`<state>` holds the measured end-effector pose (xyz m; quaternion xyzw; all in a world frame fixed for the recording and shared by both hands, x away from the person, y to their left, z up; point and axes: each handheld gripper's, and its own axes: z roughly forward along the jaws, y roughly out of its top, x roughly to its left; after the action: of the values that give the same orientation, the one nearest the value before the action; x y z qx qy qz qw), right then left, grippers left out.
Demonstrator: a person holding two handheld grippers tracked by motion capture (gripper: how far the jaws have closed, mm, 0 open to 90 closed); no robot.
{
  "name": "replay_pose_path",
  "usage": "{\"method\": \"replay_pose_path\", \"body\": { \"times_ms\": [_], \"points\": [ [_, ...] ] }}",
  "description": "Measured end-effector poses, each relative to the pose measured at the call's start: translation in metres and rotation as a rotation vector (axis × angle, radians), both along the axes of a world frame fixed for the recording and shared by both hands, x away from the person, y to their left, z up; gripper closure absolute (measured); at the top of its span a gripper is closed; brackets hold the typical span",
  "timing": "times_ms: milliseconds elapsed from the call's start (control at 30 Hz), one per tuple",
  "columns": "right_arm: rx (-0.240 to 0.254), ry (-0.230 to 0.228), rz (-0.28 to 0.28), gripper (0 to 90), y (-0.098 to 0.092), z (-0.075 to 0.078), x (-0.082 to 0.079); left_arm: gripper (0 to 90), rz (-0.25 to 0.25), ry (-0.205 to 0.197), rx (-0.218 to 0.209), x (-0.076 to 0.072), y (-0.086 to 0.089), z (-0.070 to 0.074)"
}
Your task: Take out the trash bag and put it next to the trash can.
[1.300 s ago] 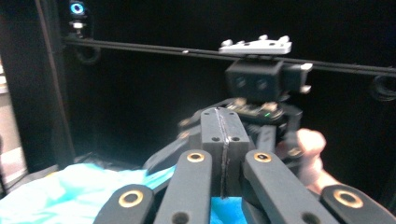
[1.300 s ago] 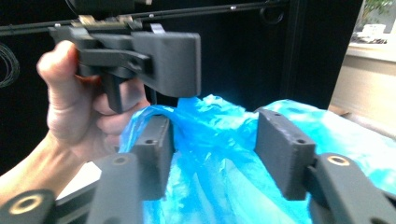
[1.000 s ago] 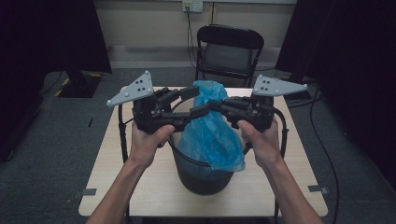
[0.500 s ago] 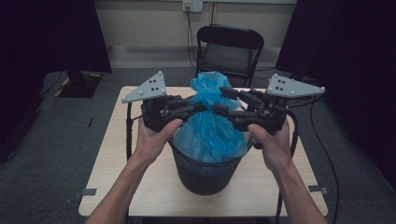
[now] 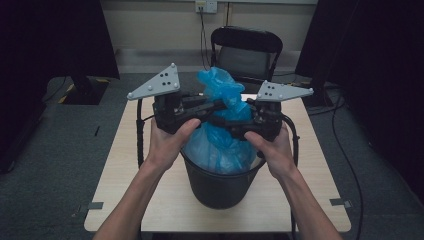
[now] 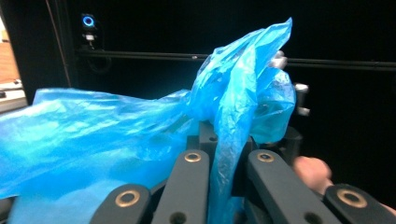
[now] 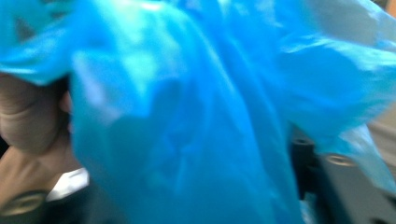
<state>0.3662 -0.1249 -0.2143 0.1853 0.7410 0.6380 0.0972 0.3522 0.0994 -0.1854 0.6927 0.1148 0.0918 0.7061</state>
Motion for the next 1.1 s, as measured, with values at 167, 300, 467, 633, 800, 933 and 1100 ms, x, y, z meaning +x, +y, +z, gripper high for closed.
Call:
{"method": "replay_pose_path", "body": {
  "times_ms": [167,300,467,633,800,933,1100],
  "points": [
    [-0.027,-0.016,0.024,84.8,0.002,-0.002,0.002,62.0,0.086,0.006,0.005,0.004,0.011,-0.008],
    [0.015,-0.016,0.006,86.9,-0.008,0.005,0.005,28.9,0.129,0.002,-0.017,0.005,0.028,-0.016],
    [0.054,-0.028,0.04,86.9,-0.011,0.018,-0.001,9.9,0.099,0.06,-0.012,0.017,0.024,-0.031],
    [0.088,-0.041,0.091,86.9,0.003,0.033,-0.005,2.8,0.084,0.044,0.083,0.014,-0.009,-0.035],
    [0.118,-0.045,0.092,86.9,0.002,0.038,-0.009,46.3,0.056,0.046,0.1,0.014,-0.01,-0.032],
    [0.125,-0.042,0.062,68.1,-0.007,0.038,-0.01,83.2,0.029,0.025,0.136,0.012,-0.009,-0.033],
    [0.031,-0.026,-0.084,19.5,-0.024,0.03,-0.009,84.3,0.049,0.037,0.108,0.016,0.002,-0.028]
  ]
}}
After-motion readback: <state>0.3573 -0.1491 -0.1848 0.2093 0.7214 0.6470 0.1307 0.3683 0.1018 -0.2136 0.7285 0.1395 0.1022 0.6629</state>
